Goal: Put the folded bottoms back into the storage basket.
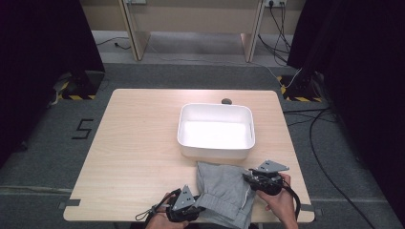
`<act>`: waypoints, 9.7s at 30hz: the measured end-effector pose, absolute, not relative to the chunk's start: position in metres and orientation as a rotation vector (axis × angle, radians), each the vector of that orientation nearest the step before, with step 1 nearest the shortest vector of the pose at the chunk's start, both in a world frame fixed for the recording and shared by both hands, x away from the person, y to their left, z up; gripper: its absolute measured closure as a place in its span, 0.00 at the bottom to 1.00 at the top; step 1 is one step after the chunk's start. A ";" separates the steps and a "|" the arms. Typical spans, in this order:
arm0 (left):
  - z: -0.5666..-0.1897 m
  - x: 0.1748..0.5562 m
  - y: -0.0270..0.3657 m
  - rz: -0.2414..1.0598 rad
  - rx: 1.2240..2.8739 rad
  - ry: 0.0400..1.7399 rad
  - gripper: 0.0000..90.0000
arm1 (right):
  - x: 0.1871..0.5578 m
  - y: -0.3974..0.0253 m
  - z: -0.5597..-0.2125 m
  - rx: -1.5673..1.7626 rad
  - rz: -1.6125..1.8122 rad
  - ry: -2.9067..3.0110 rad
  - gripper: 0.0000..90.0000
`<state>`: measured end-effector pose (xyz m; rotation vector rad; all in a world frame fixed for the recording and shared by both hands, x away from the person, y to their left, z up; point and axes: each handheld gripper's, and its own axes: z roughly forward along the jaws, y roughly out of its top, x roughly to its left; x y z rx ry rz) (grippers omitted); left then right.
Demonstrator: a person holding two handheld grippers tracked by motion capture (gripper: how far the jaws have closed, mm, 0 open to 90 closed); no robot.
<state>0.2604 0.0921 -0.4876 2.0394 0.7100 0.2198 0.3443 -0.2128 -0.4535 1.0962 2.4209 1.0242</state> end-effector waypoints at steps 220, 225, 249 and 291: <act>-0.380 0.427 0.119 0.301 2.025 0.919 0.37 | 0.513 -0.164 -0.372 1.092 0.970 2.408 0.46; -0.378 0.421 0.123 0.296 2.028 0.899 0.35 | 0.502 -0.163 -0.369 1.045 0.972 2.398 0.45; -0.375 0.392 0.134 0.307 1.998 0.845 0.32 | 0.447 -0.160 -0.366 0.930 1.068 2.368 0.42; -0.387 0.319 0.155 0.334 1.928 0.780 0.26 | 0.371 -0.192 -0.385 0.949 1.162 2.279 0.42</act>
